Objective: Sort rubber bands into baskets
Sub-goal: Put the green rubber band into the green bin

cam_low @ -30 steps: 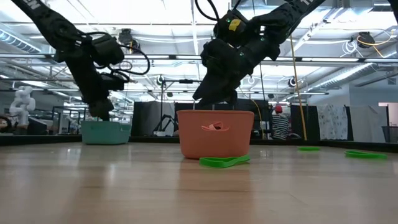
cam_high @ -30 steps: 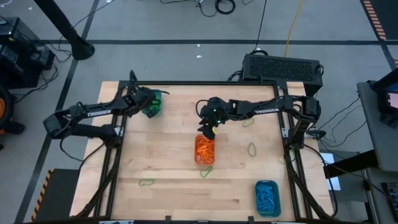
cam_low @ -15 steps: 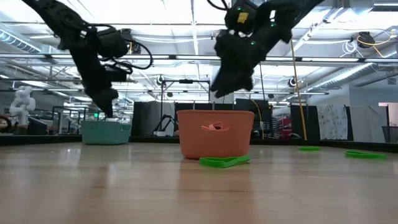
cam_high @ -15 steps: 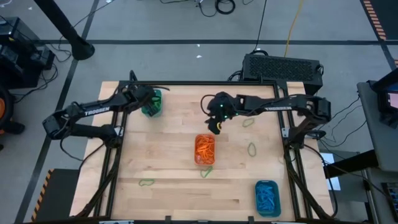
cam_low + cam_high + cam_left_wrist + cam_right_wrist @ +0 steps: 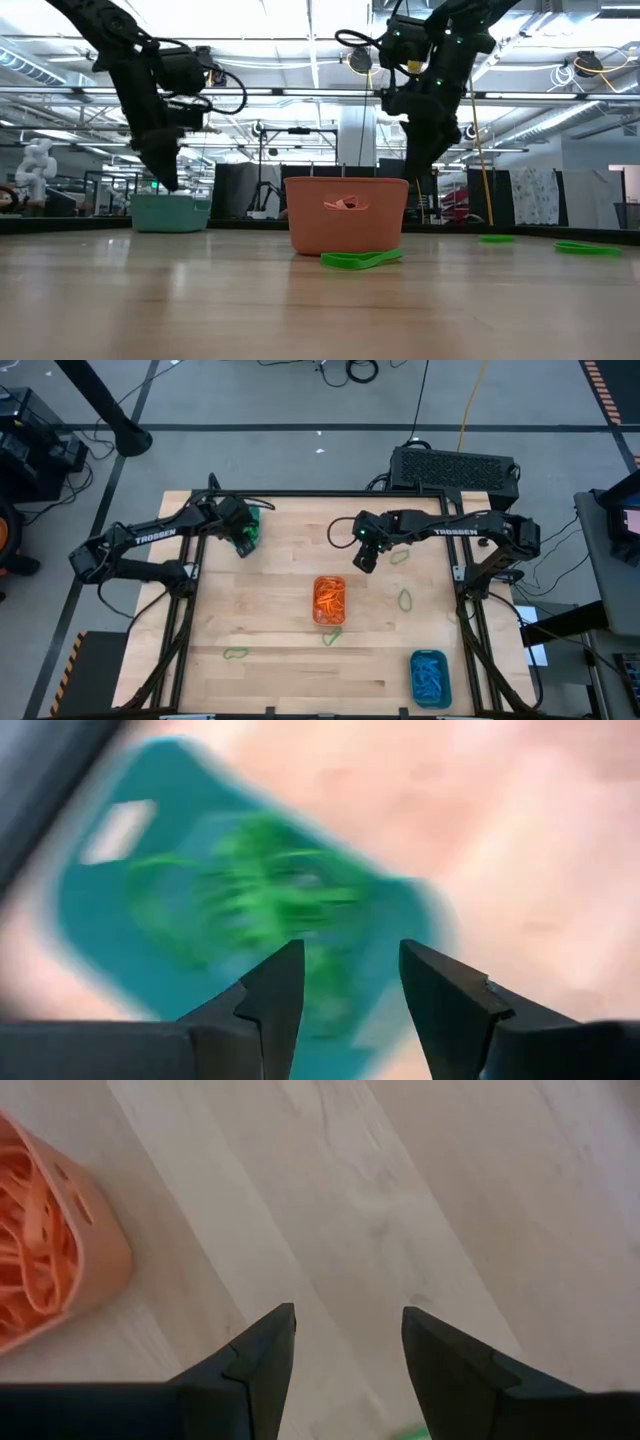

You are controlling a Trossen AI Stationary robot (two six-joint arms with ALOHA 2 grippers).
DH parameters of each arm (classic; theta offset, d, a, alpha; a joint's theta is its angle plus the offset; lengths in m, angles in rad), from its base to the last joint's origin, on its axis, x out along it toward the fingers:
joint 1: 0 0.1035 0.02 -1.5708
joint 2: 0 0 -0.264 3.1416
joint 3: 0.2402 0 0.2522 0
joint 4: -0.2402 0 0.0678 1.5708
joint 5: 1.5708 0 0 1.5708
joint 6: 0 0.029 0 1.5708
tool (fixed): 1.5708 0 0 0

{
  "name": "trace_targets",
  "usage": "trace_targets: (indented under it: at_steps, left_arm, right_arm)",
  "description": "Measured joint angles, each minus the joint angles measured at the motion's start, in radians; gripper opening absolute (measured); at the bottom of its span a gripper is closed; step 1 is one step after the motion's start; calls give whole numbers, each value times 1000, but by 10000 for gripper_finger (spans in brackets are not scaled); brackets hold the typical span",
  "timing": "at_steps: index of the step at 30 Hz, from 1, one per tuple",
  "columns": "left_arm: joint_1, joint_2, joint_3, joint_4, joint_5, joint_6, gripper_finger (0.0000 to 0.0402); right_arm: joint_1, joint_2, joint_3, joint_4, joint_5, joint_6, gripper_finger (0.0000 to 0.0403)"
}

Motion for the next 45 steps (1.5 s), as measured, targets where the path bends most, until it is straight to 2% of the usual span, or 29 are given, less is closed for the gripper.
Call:
trace_targets:
  at_steps: [5, 10, 15, 19, 22, 25, 29, 33, 34, 40, 45]
  left_arm:
    - [-57, -1, 48, -78, 247, -3, 173]
    - [-197, -1, 66, -99, 362, -5, 173]
    - [-373, -1, 66, -54, 365, -46, 173]
    - [-474, -1, 66, 56, 358, -27, 173]
    - [-518, -1, 56, 178, 355, -15, 173]
    - [-538, -1, 45, 229, 353, -15, 173]
    - [-543, -1, 35, 228, 350, -17, 173]
    - [-543, -1, 33, 227, 341, -21, 173]
    - [-543, -1, 33, 227, 337, -21, 173]
    - [-549, -1, 27, 267, 325, 6, 173]
    - [-565, -1, -95, 597, 326, 44, 173]
  right_arm:
    - [4, -1, 0, -55, 21, 2, 178]
    - [6, -2, -43, -158, 64, 37, 178]
    - [4, -1, -134, -174, 81, 229, 178]
    - [-5, -1, -224, -95, 118, 286, 178]
    - [-20, -1, -279, -40, 116, 316, 178]
    - [-36, -1, -336, 24, 76, 327, 168]
    - [-55, -7, -382, 91, 37, 338, 123]
    - [-67, -6, -376, 113, -11, 296, 27]
    - [-67, -10, -370, 113, -11, 276, 14]
    - [-68, -31, -282, 122, 32, 197, 2]
    - [-44, -61, -220, 263, -54, 112, 1]
